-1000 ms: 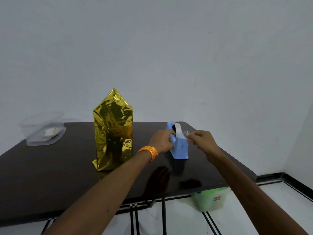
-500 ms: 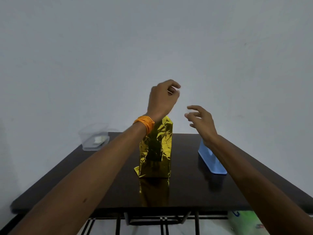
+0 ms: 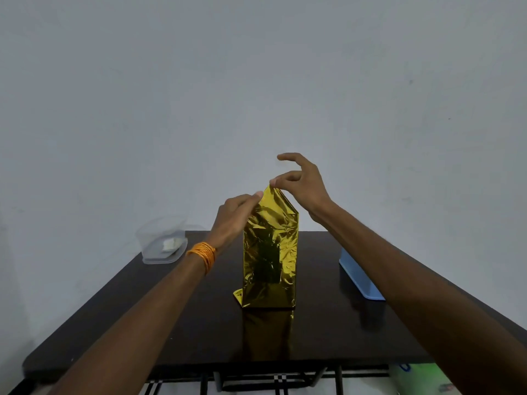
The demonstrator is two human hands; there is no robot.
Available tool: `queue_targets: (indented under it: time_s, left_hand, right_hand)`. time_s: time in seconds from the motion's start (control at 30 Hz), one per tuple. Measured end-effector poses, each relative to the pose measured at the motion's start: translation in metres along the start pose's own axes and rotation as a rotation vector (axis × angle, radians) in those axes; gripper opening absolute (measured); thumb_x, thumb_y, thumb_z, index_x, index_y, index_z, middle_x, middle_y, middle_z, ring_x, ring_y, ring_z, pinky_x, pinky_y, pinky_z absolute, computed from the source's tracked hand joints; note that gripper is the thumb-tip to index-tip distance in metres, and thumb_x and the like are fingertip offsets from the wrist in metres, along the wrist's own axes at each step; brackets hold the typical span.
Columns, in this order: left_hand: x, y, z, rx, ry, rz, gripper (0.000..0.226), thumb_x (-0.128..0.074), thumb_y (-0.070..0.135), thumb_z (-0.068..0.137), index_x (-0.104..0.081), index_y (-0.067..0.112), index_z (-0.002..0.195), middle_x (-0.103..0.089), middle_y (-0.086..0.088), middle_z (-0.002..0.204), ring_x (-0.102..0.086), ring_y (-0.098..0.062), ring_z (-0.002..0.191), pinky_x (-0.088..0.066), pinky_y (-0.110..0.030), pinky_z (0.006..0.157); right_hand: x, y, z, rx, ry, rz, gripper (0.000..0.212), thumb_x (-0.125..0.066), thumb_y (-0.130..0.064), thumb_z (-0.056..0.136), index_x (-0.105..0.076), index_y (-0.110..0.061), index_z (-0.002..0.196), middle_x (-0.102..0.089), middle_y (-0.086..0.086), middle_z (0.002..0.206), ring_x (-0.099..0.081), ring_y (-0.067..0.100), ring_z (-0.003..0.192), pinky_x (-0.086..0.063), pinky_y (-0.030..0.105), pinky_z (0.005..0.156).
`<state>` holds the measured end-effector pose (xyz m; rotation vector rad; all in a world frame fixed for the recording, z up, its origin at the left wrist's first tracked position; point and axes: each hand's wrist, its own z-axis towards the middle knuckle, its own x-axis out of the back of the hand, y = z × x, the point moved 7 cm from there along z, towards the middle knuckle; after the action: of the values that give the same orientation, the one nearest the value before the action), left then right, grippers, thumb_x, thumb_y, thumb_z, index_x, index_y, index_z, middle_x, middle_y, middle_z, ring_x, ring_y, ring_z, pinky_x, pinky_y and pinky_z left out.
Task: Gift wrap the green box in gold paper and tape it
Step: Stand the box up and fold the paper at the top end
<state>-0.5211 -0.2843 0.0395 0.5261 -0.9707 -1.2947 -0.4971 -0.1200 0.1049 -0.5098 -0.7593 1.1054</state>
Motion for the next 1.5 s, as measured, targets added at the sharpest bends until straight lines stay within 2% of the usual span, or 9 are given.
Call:
queue_targets:
  time_s: [0.17, 0.37, 0.53, 0.87, 1.0, 1.13, 1.27, 1.4, 1.5]
  left_hand:
    - [0.005, -0.008, -0.001, -0.079, -0.007, 0.015, 0.030, -0.059, 0.045, 0.094, -0.073, 0.020, 0.087, -0.069, 0.004, 0.085, -0.061, -0.012, 0.082, -0.047, -0.033, 0.081]
    - [0.014, -0.021, 0.005, -0.088, -0.014, -0.036, 0.016, -0.064, 0.033, 0.094, -0.071, 0.020, 0.099, -0.071, 0.004, 0.100, -0.065, -0.014, 0.102, -0.051, -0.042, 0.099]
    - [0.017, -0.025, 0.011, -0.038, 0.008, -0.071, 0.014, -0.060, 0.019, 0.096, -0.067, 0.020, 0.108, -0.073, -0.003, 0.104, -0.067, -0.016, 0.103, -0.053, -0.043, 0.096]
    - [0.007, -0.024, 0.017, -0.030, 0.033, -0.103, 0.020, -0.054, 0.011, 0.096, -0.072, 0.019, 0.093, -0.069, 0.000, 0.100, -0.065, -0.024, 0.101, -0.052, -0.038, 0.080]
    - [0.005, -0.018, 0.014, -0.044, 0.037, -0.044, 0.024, -0.049, 0.008, 0.097, -0.071, 0.015, 0.095, -0.070, -0.002, 0.103, -0.064, -0.018, 0.106, -0.049, -0.029, 0.086]
    - [-0.001, 0.000, 0.004, -0.183, 0.089, 0.288, 0.024, -0.044, 0.020, 0.102, -0.068, 0.016, 0.105, -0.069, -0.002, 0.104, -0.062, -0.015, 0.100, -0.051, -0.031, 0.083]
    - [-0.028, 0.031, -0.026, -0.406, 0.208, 0.693, 0.041, -0.040, 0.043, 0.100, -0.066, 0.017, 0.115, -0.063, -0.002, 0.114, -0.050, -0.015, 0.111, -0.041, -0.036, 0.100]
    - [-0.054, 0.035, -0.041, -0.380, 0.202, 0.933, 0.057, -0.031, 0.060, 0.095, -0.059, 0.020, 0.125, -0.061, -0.002, 0.113, -0.049, -0.018, 0.111, -0.039, -0.036, 0.100]
    - [-0.057, 0.031, -0.040, -0.310, 0.210, 0.980, 0.066, -0.029, 0.068, 0.091, -0.057, 0.019, 0.127, -0.061, -0.004, 0.116, -0.050, -0.021, 0.113, -0.040, -0.038, 0.100]
  right_hand:
    - [-0.005, 0.025, 0.016, -0.106, -0.016, 0.001, 0.065, -0.083, -0.016, 0.078, -0.049, -0.024, 0.132, -0.077, 0.005, 0.087, -0.073, 0.016, 0.094, -0.048, 0.038, 0.100]
    - [-0.019, 0.051, 0.025, -0.231, -0.091, 0.028, 0.066, -0.083, -0.012, 0.079, -0.047, -0.022, 0.133, -0.076, 0.008, 0.091, -0.071, 0.025, 0.097, -0.054, 0.046, 0.097]
    - [-0.028, 0.066, 0.024, -0.333, -0.179, -0.030, 0.064, -0.083, -0.013, 0.079, -0.049, -0.022, 0.133, -0.072, 0.010, 0.103, -0.070, 0.025, 0.094, -0.059, 0.033, 0.076]
    - [-0.027, 0.082, 0.021, -0.370, -0.170, -0.018, 0.081, -0.087, -0.008, 0.072, -0.043, -0.022, 0.139, -0.067, 0.012, 0.094, -0.067, 0.019, 0.077, -0.056, 0.026, 0.064]
    - [-0.025, 0.093, 0.017, -0.404, -0.141, 0.036, 0.083, -0.088, -0.009, 0.071, -0.044, -0.024, 0.139, -0.062, 0.019, 0.116, -0.070, 0.029, 0.085, -0.059, 0.037, 0.069]
    - [-0.024, 0.093, 0.014, -0.367, -0.117, 0.028, 0.081, -0.088, -0.012, 0.072, -0.045, -0.022, 0.140, -0.060, 0.014, 0.119, -0.068, 0.025, 0.088, -0.054, 0.032, 0.070]
    - [-0.021, 0.095, 0.013, -0.334, -0.096, 0.015, 0.072, -0.080, -0.011, 0.076, -0.047, -0.024, 0.139, -0.057, 0.012, 0.128, -0.064, 0.024, 0.095, -0.049, 0.029, 0.071]
    - [-0.018, 0.094, 0.008, -0.335, -0.089, 0.009, 0.069, -0.077, -0.008, 0.082, -0.044, -0.021, 0.141, -0.060, 0.007, 0.106, -0.061, 0.012, 0.081, -0.047, 0.019, 0.061]
    - [-0.018, 0.091, 0.007, -0.328, -0.063, 0.015, 0.071, -0.081, -0.015, 0.080, -0.045, -0.022, 0.141, -0.055, 0.005, 0.125, -0.061, 0.019, 0.103, -0.046, 0.018, 0.064]
